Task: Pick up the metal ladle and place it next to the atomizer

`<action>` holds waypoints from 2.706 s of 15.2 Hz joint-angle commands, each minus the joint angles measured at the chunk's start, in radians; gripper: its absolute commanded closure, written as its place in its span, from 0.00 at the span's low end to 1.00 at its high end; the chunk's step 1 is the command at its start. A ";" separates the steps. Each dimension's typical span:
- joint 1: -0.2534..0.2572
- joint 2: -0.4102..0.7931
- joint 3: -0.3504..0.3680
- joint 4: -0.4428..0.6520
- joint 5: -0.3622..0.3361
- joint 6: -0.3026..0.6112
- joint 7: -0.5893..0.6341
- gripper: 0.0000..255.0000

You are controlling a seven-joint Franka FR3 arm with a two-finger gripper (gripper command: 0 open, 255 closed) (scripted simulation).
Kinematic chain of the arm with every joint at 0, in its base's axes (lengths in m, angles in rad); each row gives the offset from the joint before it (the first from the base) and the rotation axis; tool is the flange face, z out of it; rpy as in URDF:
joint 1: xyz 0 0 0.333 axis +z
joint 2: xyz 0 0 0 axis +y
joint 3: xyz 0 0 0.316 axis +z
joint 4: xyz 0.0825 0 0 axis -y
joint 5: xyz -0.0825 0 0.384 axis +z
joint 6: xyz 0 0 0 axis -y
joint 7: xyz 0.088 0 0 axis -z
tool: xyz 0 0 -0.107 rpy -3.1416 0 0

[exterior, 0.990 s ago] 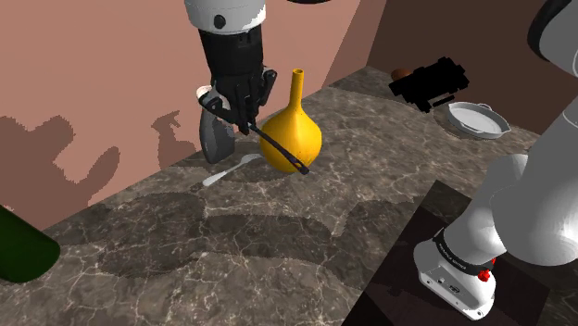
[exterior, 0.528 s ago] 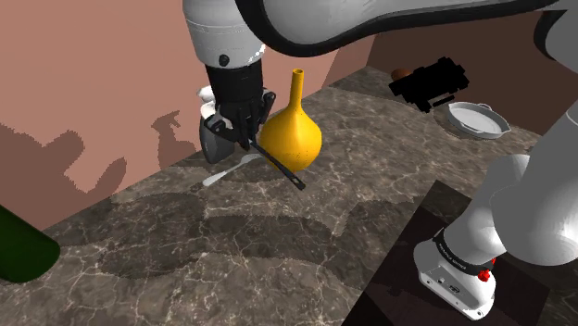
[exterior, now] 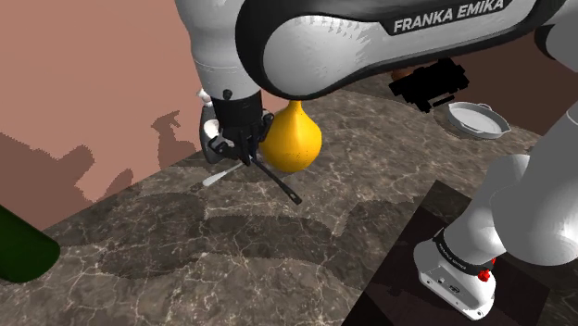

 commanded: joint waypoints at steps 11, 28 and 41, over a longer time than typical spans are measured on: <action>-0.002 0.016 -0.003 -0.143 -0.013 0.157 0.020 1.00; 0.003 0.099 -0.012 -0.276 -0.064 0.362 0.070 1.00; 0.006 0.124 -0.016 -0.296 -0.080 0.404 0.084 0.00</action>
